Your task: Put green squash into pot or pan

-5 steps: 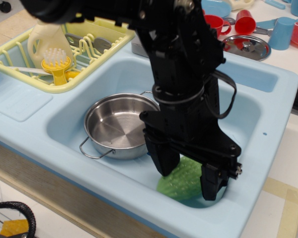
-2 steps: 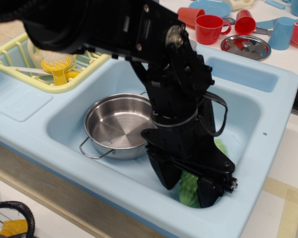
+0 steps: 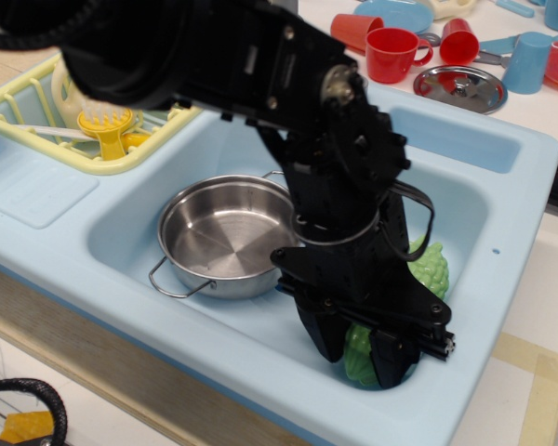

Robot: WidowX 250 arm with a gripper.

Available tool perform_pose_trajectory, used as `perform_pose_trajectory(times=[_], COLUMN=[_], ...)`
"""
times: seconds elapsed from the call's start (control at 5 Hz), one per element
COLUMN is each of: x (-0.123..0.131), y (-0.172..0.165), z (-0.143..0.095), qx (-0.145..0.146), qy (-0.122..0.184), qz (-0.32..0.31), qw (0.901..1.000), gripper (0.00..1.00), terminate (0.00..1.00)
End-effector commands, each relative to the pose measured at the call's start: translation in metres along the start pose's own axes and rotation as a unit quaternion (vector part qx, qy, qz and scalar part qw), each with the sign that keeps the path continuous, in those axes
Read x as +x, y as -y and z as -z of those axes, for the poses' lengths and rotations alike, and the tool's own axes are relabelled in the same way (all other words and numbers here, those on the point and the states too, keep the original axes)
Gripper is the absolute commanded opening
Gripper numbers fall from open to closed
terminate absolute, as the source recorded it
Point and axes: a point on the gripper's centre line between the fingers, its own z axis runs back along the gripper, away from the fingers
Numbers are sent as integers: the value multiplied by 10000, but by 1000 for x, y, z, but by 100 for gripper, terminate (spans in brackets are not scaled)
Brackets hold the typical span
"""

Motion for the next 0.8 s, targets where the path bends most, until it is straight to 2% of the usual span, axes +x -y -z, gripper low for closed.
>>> perform_pose_trajectory(times=[0.0,0.2,0.4,0.6], x=[12,16,18,22], y=[3,-6,-25,-50], z=[-47,-75,-86,-85], qx=[536,846,1057,1175], qy=[418,532,428,324], qz=[48,-159,-620,-897], qw=[9977,9949,9915,9885], gripper=[0,0,0,0], terminate=[0,0,0,0])
